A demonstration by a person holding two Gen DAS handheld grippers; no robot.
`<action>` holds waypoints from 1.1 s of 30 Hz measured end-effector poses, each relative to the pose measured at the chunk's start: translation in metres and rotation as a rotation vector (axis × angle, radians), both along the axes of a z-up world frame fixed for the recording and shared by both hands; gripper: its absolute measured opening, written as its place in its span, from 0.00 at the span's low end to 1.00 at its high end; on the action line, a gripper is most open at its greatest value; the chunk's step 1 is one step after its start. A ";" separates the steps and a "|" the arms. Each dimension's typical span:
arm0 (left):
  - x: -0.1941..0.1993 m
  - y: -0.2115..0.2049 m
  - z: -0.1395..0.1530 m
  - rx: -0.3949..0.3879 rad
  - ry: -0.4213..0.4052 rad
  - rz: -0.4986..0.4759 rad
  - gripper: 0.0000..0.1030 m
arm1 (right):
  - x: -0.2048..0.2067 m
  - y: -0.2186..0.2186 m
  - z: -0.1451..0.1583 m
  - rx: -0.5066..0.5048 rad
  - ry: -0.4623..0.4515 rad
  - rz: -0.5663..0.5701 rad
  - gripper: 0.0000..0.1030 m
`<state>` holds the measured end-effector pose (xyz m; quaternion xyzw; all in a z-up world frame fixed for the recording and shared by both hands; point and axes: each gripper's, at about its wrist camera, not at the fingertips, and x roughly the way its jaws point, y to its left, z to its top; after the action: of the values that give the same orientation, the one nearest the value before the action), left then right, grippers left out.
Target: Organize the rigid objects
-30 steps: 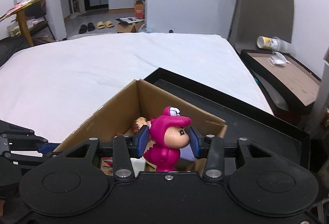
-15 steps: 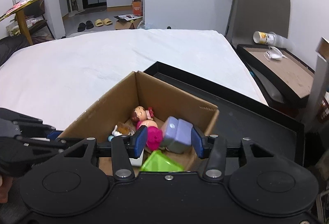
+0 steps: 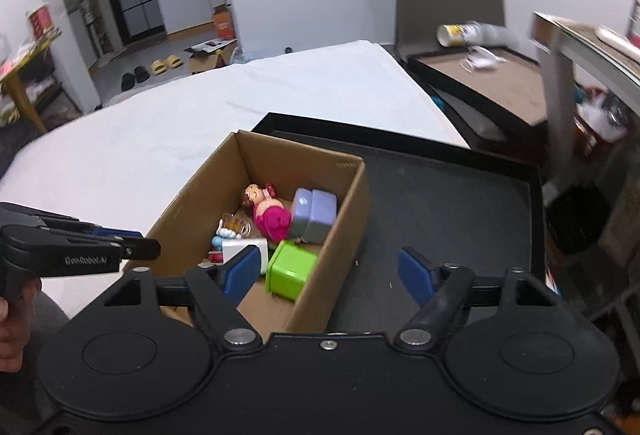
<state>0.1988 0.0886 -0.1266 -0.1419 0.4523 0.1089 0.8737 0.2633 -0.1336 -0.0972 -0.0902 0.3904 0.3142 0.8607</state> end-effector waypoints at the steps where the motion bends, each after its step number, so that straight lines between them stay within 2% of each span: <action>1: -0.003 -0.002 0.005 -0.005 -0.004 0.000 0.21 | -0.002 -0.004 0.001 -0.001 0.005 -0.018 0.83; 5: -0.015 -0.011 0.023 -0.026 -0.031 -0.016 0.32 | -0.016 -0.025 0.005 0.007 0.028 -0.097 0.86; 9: -0.026 -0.023 0.042 -0.014 -0.057 -0.047 0.50 | -0.033 -0.044 0.017 0.030 0.002 -0.172 0.94; 12: -0.034 -0.032 0.054 0.030 -0.073 -0.063 0.57 | -0.044 -0.055 0.029 0.055 -0.007 -0.202 1.00; 17: -0.048 -0.043 0.069 0.052 -0.088 -0.074 0.68 | -0.061 -0.067 0.038 0.090 0.009 -0.231 1.00; 22: -0.065 -0.054 0.085 0.057 -0.104 -0.095 0.84 | -0.076 -0.073 0.047 0.099 0.015 -0.261 1.00; 26: -0.078 -0.063 0.098 0.099 -0.118 -0.092 0.91 | -0.088 -0.078 0.058 0.112 -0.004 -0.290 1.00; 33: -0.104 -0.070 0.116 0.093 -0.176 -0.086 0.98 | -0.106 -0.084 0.072 0.096 -0.038 -0.312 1.00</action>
<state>0.0951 0.0185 -0.0110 -0.0907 0.3738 0.0792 0.9197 0.1569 -0.2174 -0.0253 0.0068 0.3677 0.1930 0.9097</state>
